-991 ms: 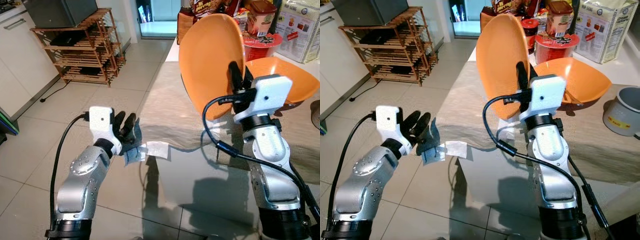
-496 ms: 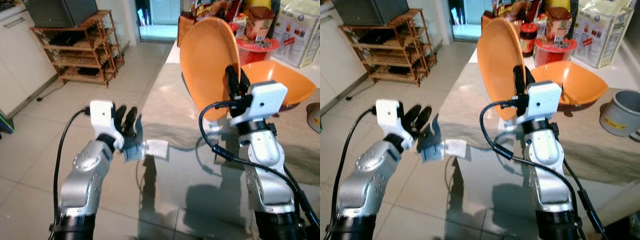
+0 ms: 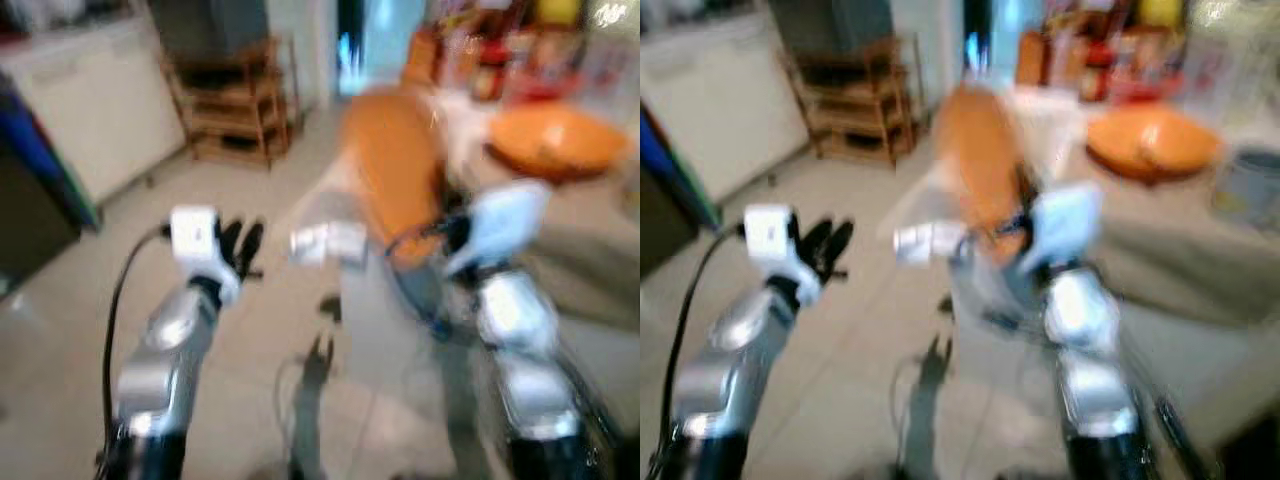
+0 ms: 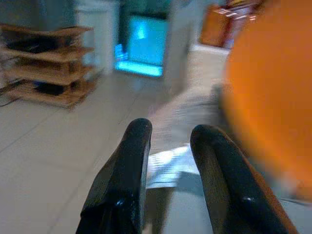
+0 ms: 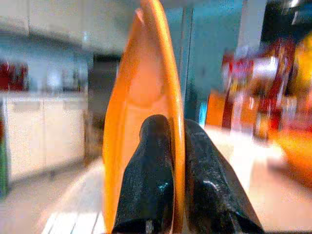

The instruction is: Setting the table

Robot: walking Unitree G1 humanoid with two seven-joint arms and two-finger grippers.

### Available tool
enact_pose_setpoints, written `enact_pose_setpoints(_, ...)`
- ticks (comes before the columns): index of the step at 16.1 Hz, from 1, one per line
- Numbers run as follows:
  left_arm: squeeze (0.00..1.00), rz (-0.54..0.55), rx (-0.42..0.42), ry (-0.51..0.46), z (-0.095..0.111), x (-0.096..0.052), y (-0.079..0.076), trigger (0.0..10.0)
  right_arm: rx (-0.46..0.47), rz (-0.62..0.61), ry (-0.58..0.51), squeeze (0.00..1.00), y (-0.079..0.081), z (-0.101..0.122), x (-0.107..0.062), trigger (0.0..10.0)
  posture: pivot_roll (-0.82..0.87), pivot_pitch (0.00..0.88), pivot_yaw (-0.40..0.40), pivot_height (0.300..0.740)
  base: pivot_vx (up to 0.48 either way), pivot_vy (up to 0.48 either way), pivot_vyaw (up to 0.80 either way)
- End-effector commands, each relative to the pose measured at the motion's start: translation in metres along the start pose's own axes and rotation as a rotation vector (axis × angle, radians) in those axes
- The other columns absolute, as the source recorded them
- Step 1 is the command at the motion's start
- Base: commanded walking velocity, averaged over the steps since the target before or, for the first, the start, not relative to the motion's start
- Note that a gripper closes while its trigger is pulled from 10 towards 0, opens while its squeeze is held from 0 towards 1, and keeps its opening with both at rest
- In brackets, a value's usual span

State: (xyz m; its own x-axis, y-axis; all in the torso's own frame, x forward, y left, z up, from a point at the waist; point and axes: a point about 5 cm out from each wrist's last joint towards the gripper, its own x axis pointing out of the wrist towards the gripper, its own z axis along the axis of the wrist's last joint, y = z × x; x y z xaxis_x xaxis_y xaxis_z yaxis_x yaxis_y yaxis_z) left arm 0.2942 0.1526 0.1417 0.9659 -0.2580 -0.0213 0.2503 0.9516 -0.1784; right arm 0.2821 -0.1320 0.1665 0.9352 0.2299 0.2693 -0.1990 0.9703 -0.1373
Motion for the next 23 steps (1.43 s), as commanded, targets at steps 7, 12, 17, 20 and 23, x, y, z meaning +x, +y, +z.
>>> enact_pose_setpoints(7,0.00,-0.041,0.025,-0.008,0.003,0.007,-0.004,10.0,-0.002,0.020,0.001,0.00,0.002,-0.002,0.002,0.0,-0.14,0.000,0.101,0.735,0.000,0.000,-0.68)
enact_pose_setpoints(12,0.00,-0.064,0.037,-0.001,-0.001,0.007,-0.012,10.0,-0.009,0.045,-0.005,0.00,0.004,-0.003,0.000,0.0,-0.14,0.000,0.093,0.735,0.000,-0.288,0.00)
enact_pose_setpoints(17,0.00,-0.063,0.033,-0.008,-0.002,0.007,-0.017,10.0,-0.008,0.052,0.009,0.00,0.003,-0.006,0.001,0.0,-0.14,0.000,0.088,0.735,0.000,-0.480,0.00)
enact_pose_setpoints(20,0.00,-0.084,0.043,-0.023,0.001,0.007,-0.018,10.0,-0.007,0.052,0.019,0.00,0.003,-0.009,0.000,0.0,-0.14,0.000,0.094,0.735,0.000,-0.480,0.00)
enact_pose_setpoints(23,0.00,-0.091,0.049,-0.029,0.003,0.009,-0.020,10.0,-0.006,0.045,0.016,0.00,0.002,-0.009,0.001,0.0,-0.14,0.000,0.096,0.735,0.000,-0.480,0.00)
